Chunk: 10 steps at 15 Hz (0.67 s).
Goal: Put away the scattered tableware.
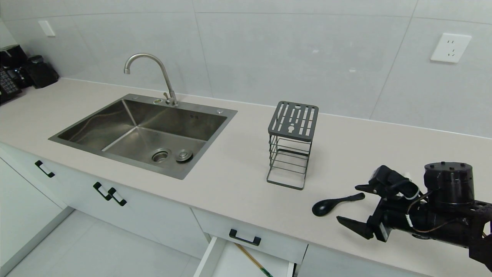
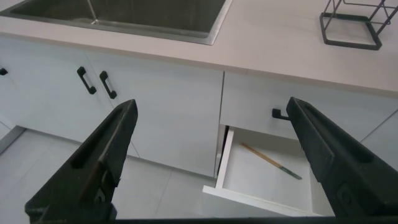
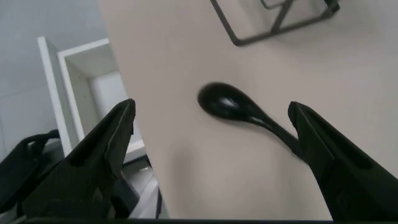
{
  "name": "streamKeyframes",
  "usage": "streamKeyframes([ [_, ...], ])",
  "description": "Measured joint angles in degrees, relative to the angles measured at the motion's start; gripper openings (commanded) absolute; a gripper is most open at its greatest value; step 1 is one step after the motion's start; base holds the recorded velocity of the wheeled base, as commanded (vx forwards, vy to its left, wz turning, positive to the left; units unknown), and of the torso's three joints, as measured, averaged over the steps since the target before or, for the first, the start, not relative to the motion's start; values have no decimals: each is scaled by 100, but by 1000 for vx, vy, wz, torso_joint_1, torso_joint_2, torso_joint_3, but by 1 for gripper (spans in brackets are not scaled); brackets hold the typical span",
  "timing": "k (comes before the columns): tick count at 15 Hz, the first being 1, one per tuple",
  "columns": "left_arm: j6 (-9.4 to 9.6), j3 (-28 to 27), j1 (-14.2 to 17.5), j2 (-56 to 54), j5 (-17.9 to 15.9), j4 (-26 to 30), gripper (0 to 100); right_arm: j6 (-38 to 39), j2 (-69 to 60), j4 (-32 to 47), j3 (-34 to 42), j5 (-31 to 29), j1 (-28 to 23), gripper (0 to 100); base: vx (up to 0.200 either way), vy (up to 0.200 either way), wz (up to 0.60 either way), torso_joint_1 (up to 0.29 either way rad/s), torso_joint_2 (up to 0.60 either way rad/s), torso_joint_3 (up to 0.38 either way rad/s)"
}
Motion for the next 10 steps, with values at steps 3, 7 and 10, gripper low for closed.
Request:
streamKeyframes([
  [3,0,0,-1,0,0,0,100,-162,212,-6,-127,200,-523,100,0,0,0,0,0,0],
  [7,2,0,0,0,2,0,100,-197,618,0,-273,334,-730,100,0,0,0,0,0,0],
  [10,2,0,0,0,0,0,100,-318,951,0,-540,343,-744,100,0,0,0,0,0,0],
])
